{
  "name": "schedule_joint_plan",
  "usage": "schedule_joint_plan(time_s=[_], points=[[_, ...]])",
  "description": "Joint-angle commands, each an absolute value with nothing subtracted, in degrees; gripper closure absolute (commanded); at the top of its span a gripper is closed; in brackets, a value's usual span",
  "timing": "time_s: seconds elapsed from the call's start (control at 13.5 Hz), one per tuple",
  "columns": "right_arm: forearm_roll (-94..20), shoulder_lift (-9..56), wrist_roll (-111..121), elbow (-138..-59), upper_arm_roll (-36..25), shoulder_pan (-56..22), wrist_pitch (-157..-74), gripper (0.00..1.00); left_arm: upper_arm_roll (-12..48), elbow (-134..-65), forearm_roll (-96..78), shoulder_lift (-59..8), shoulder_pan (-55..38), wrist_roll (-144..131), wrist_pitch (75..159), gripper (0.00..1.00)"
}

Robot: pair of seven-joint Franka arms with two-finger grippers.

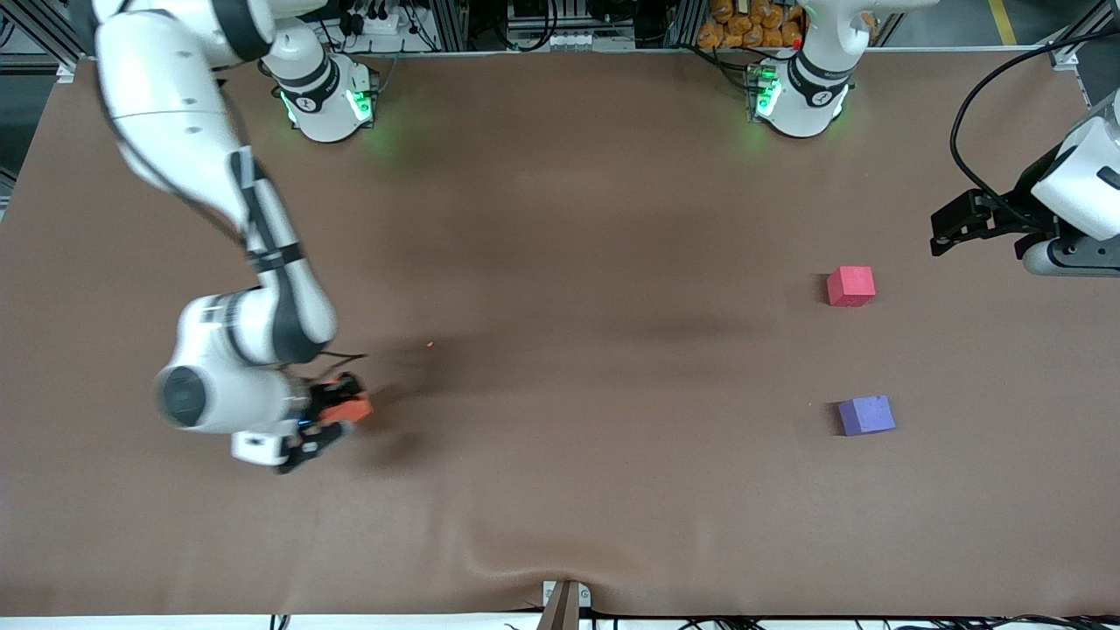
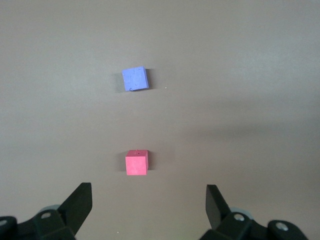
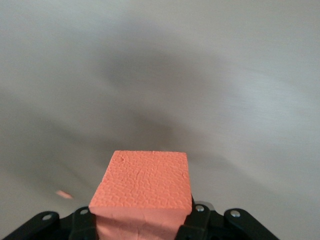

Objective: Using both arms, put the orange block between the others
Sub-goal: 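Carry the orange cube with the right gripper toward the table middle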

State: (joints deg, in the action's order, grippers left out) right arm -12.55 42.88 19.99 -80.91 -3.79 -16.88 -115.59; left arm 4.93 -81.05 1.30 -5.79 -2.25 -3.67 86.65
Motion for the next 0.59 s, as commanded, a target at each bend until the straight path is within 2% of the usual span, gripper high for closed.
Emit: schedule_joint_plan(time_s=[0.0,0.3,0.52], points=[[-13.8,42.3,6.6,-80.6,-4.5,-23.8,-115.4,0.72,5.2,-80.3,1.6,-6.0,-1.9,-3.4,86.7,0.00],[-24.6,42.6,-0.3,-80.7,-4.5,-29.9,-115.6,0.70,5.2,-80.4,1.5,-6.0,-1.9,-3.4,86.7,0.00],[-26.3,43.2,-5.4,-81.2,-4.8,-36.3,-115.8,0.65,5.2,-80.4,1.5,-6.0,-1.8,-3.4,86.7,0.00]])
